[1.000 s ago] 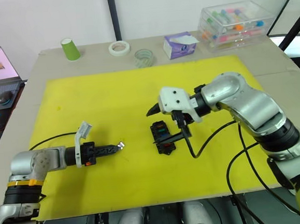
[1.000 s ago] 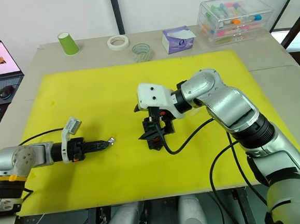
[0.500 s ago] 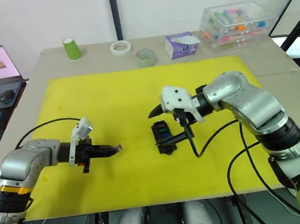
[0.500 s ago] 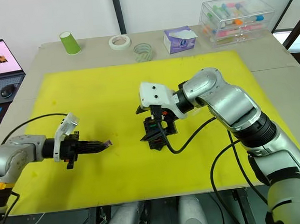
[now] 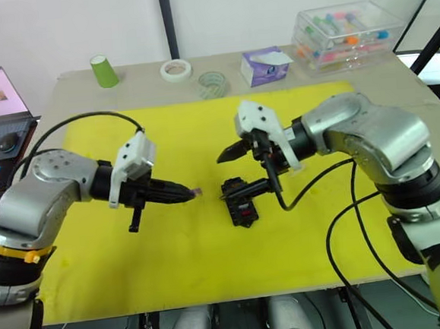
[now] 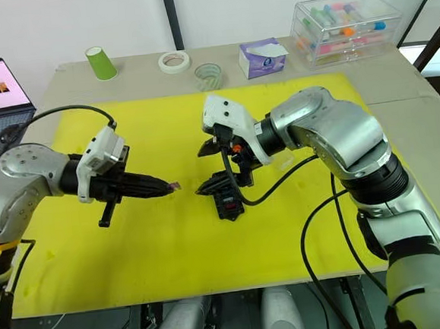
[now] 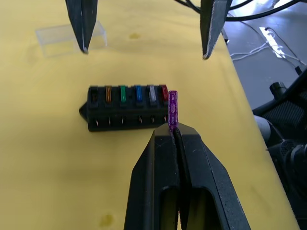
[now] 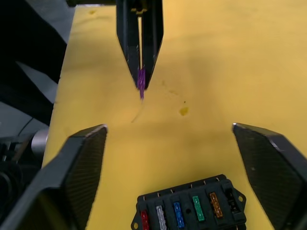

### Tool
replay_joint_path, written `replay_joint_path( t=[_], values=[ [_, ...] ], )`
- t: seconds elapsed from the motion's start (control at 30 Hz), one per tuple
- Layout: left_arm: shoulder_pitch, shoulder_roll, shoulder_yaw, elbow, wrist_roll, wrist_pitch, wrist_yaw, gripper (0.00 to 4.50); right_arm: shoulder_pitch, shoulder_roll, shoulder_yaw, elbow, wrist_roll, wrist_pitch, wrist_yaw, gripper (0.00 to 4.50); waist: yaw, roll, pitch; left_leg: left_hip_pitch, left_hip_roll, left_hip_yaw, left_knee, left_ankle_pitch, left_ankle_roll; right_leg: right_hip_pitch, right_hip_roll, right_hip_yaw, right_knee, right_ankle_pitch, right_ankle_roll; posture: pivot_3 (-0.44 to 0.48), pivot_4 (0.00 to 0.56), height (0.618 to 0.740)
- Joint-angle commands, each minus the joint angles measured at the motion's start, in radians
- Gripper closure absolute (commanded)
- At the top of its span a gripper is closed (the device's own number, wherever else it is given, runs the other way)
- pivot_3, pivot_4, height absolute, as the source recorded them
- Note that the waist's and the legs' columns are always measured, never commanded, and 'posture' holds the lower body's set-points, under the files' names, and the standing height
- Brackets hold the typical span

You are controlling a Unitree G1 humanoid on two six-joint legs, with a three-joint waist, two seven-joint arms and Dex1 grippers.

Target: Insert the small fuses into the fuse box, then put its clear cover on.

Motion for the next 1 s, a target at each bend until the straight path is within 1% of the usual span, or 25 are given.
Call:
replay_joint_path(
  t=[0.03, 0.07, 0.27, 0.37, 0.4, 0.5, 1.0],
  values=[
    [-0.037, -0.011, -0.017, 0.004, 0.012, -0.006, 0.003, 4.5, -0.027, 0.007, -0.024, -0.046, 0.04, 0.028, -0.021, 1.34, 0.0, 0.0, 0.0, 0.0, 0.0, 0.0, 0.0, 0.0, 0.0, 0.0, 0.0, 0.0, 0.0, 0.0, 0.0, 0.0, 0.15, 0.74],
    [-0.047, -0.02, -0.024, 0.009, 0.016, -0.007, 0.005, 4.5, -0.03, 0.009, -0.021, -0.05, 0.043, 0.035, -0.03, 1.63, 0.0, 0.0, 0.0, 0.0, 0.0, 0.0, 0.0, 0.0, 0.0, 0.0, 0.0, 0.0, 0.0, 0.0, 0.0, 0.0, 0.15, 0.74],
    [-0.068, -0.044, -0.045, 0.038, 0.044, -0.03, 0.008, 4.5, -0.041, 0.018, -0.009, -0.061, 0.064, 0.063, -0.073, 1.63, -0.001, 0.0, 0.0, 0.0, 0.0, 0.0, 0.0, 0.0, 0.0, 0.0, 0.0, 0.0, 0.0, 0.0, 0.0, 0.0, 0.15, 0.74],
    [-0.073, -0.05, -0.048, 0.044, 0.051, -0.033, 0.008, 4.5, -0.043, 0.016, -0.003, -0.062, 0.071, 0.066, -0.08, 2.17, -0.001, 0.0, 0.0, 0.0, 0.0, 0.0, 0.0, 0.0, 0.0, 0.0, 0.0, 0.0, 0.0, 0.0, 0.0, 0.0, 0.15, 0.74],
    [-0.075, -0.052, -0.05, 0.046, 0.056, -0.037, 0.008, 4.5, -0.044, 0.016, -0.001, -0.062, 0.073, 0.065, -0.081, 2.44, -0.001, 0.0, 0.0, 0.0, 0.0, 0.0, 0.0, 0.0, 0.0, 0.0, 0.0, 0.0, 0.0, 0.0, 0.0, 0.0, 0.15, 0.74],
    [-0.078, -0.054, -0.053, 0.051, 0.067, -0.044, 0.006, 4.5, -0.045, 0.016, 0.002, -0.061, 0.076, 0.065, -0.084, 3.46, 0.0, 0.0, 0.0, 0.0, 0.0, 0.0, 0.0, 0.0, 0.0, 0.0, 0.0, 0.0, 0.0, 0.0, 0.0, 0.0, 0.15, 0.74],
    [-0.097, -0.069, -0.059, 0.072, 0.084, -0.057, 0.002, 4.5, -0.049, 0.027, 0.032, -0.038, 0.073, 0.053, -0.108, 3.46, -0.001, 0.0, 0.0, 0.0, 0.0, 0.0, 0.0, 0.0, 0.0, 0.0, 0.0, 0.0, 0.0, 0.0, 0.0, 0.0, 0.15, 0.74]
  ],
)
